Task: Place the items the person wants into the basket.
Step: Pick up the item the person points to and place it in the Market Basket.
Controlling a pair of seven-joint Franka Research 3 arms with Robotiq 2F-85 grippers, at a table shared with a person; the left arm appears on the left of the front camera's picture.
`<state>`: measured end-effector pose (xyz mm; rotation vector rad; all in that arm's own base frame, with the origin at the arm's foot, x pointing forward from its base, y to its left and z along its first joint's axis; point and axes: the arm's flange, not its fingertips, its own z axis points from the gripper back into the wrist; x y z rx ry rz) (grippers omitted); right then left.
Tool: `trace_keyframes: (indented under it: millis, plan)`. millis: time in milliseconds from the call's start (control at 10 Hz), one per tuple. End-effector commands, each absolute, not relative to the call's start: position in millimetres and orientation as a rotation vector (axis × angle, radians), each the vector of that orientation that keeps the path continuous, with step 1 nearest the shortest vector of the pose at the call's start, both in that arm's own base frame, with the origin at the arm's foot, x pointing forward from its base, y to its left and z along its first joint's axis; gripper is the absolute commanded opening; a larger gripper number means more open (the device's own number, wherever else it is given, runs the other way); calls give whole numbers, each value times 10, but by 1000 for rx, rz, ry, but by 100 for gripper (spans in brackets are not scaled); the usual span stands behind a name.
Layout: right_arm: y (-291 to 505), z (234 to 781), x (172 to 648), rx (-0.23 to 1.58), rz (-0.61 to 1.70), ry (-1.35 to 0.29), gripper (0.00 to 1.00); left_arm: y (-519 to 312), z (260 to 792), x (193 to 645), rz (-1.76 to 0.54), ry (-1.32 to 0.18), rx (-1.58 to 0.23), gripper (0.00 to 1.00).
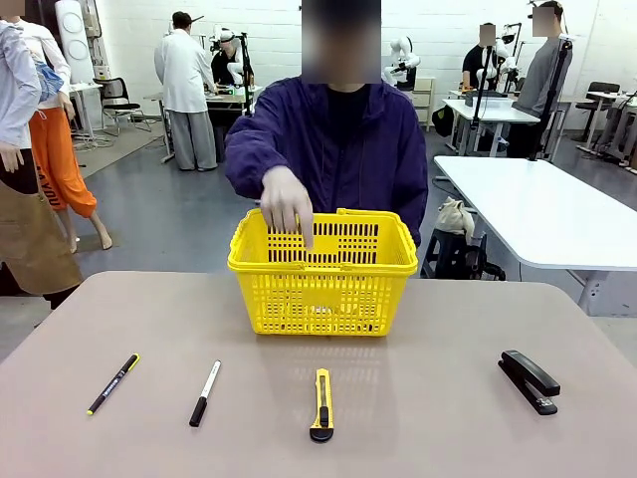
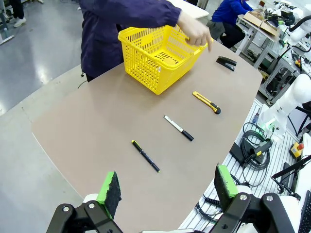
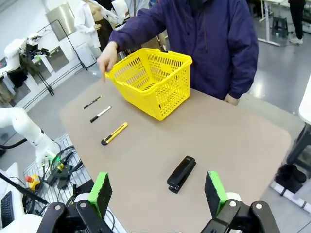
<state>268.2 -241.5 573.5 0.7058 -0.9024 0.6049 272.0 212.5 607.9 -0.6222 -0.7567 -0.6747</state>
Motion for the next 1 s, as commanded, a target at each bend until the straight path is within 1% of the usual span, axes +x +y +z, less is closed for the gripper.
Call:
trace_keyframes:
  millis: [0, 900]
  plan:
    - [-2433, 5771, 2697, 708, 622, -918, 100, 2136, 6089, 2719, -690, -774, -625, 100]
    - [-2433, 5771, 2697, 708, 622, -918, 100, 2136, 6089, 2719, -690, -774, -625, 100]
